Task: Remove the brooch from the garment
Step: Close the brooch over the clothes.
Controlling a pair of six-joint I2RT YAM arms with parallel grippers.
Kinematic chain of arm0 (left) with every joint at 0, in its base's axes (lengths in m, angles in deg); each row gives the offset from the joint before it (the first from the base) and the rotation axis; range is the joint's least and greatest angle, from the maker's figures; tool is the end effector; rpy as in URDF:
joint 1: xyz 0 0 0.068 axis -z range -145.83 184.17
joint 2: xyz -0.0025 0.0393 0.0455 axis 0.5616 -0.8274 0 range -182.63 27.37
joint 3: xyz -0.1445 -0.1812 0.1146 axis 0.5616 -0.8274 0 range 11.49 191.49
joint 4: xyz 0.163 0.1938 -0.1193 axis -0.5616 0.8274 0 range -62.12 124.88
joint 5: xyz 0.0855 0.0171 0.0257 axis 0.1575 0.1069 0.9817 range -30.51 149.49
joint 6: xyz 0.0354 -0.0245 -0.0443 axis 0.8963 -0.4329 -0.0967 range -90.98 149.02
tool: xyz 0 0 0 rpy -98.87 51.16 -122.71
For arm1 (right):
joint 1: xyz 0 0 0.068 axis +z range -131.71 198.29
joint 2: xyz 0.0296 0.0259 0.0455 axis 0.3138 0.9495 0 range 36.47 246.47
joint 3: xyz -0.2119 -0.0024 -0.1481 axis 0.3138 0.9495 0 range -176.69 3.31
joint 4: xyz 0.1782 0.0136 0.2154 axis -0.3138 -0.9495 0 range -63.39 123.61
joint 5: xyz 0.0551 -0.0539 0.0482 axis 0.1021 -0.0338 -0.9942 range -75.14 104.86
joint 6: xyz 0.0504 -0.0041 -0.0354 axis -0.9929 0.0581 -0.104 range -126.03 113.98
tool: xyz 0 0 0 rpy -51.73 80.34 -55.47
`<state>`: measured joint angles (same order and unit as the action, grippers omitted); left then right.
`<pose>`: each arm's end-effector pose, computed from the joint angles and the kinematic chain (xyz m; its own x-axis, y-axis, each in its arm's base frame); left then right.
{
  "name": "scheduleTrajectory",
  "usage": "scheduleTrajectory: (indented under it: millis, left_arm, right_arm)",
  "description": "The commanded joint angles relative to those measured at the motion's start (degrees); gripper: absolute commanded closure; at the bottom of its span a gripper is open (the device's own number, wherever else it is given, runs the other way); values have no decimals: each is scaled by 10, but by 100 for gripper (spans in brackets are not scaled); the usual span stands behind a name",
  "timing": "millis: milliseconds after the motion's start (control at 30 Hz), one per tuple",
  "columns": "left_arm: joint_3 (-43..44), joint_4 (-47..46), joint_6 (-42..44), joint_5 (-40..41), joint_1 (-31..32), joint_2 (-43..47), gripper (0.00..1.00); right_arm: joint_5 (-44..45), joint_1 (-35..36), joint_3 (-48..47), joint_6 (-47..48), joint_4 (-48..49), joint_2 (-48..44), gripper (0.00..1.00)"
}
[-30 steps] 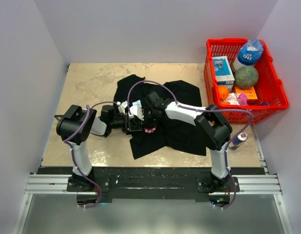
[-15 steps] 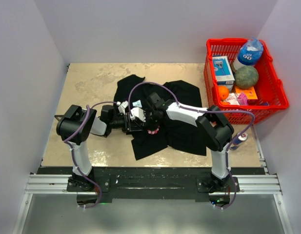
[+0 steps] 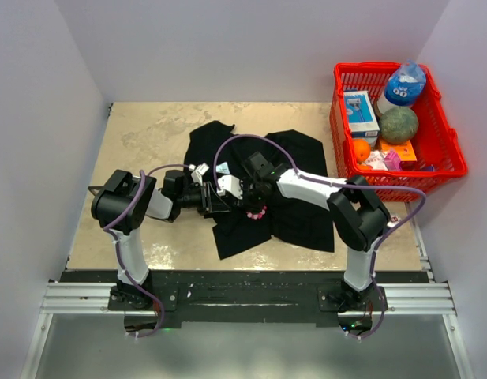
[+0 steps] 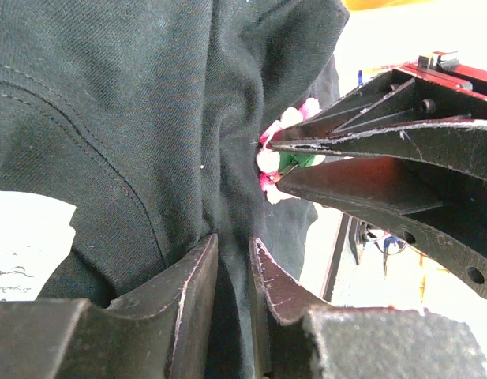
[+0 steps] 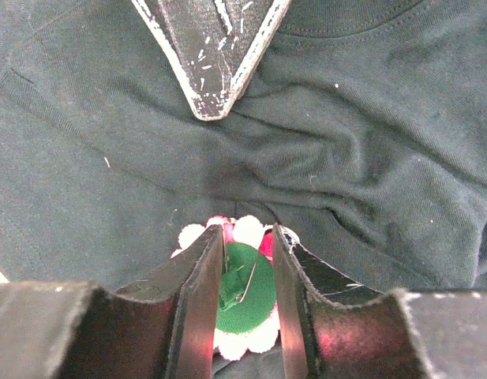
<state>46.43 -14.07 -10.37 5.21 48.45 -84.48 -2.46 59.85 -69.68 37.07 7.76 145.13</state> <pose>0.2951 -0.1141 0.0427 -0.9297 -0.1456 -0.3383 0.2573 0.4002 -0.8796 0.2947 0.2799 0.1399 0.0250 -0.8495 -0.5270 -0.9894 0.0545 -0.1347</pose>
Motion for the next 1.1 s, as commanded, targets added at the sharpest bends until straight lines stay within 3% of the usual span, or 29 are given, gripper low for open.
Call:
scheduleTrajectory:
  millis: [0,233,633,1067]
  left_arm:
    - [-15,80,44,54,0,-30,70]
    - [-11,81,42,53,0,-34,70]
    - [-10,83,42,52,0,-33,70]
    - [-9,86,42,52,-2,-36,70]
  right_arm:
    - [-12,-10,15,2,23,-47,63]
    - [-48,-21,47,3,48,-103,55]
    - [-80,-20,11,21,-10,-29,55]
    - [-20,-20,18,26,1,-7,61]
